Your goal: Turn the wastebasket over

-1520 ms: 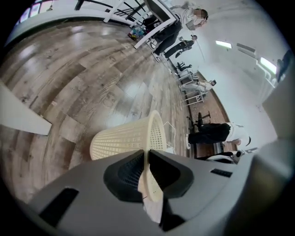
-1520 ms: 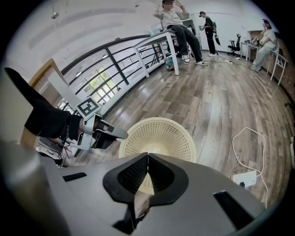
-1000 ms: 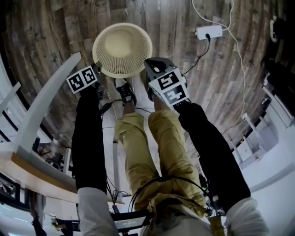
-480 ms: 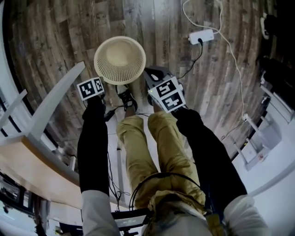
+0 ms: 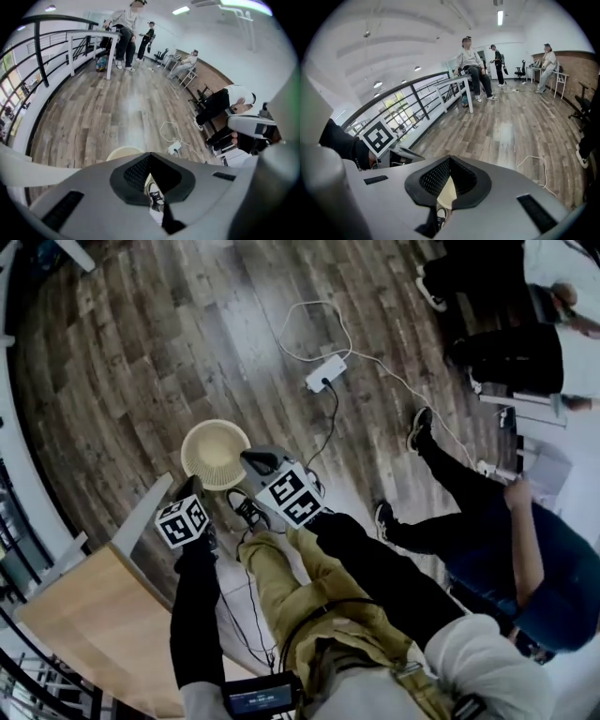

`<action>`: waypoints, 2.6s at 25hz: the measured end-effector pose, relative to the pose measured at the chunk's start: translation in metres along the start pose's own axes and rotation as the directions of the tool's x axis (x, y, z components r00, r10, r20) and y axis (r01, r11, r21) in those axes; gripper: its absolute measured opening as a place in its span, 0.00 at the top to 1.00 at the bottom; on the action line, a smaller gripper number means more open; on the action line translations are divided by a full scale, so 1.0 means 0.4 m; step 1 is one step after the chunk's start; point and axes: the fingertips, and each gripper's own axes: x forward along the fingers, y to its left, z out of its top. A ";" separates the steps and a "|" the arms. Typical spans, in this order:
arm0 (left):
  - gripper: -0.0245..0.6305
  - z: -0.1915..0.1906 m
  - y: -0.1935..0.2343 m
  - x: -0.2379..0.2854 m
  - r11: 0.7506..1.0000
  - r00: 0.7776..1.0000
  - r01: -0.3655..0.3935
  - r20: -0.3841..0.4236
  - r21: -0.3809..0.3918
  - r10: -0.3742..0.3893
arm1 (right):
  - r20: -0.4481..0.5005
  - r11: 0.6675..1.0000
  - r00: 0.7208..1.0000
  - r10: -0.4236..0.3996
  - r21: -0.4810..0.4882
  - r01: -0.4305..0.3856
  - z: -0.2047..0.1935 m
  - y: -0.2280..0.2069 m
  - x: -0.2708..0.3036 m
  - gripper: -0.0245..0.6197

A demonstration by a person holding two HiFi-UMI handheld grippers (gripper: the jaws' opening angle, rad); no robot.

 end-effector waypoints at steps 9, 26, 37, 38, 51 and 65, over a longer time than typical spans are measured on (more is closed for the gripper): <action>0.96 0.332 -0.204 -0.407 0.988 0.958 0.055 0.270 0.147 -0.094 | 0.227 0.996 0.974 -0.030 -0.070 0.047 0.346 0.084 -0.326 0.93; 0.96 0.568 -0.499 -1.025 0.981 0.700 -0.037 0.705 0.191 -0.110 | 0.562 0.977 0.827 0.018 -0.185 0.105 0.744 0.260 -0.767 0.93; 0.96 0.643 -0.567 -1.271 0.979 0.533 -0.099 0.841 0.179 -0.100 | 0.671 0.955 0.730 0.130 -0.282 0.089 0.938 0.388 -0.871 0.93; 0.96 0.650 -0.569 -1.284 0.980 0.521 -0.097 0.848 0.174 -0.098 | 0.680 0.953 0.720 0.138 -0.289 0.090 0.951 0.394 -0.877 0.93; 0.96 0.676 -0.598 -1.398 0.976 0.417 -0.153 0.905 0.157 -0.081 | 0.734 0.948 0.657 0.170 -0.303 0.094 1.034 0.430 -0.934 0.93; 0.96 0.709 -0.620 -1.429 0.966 0.385 -0.182 0.917 0.185 -0.103 | 0.761 0.946 0.627 0.166 -0.303 0.118 1.074 0.434 -0.956 0.93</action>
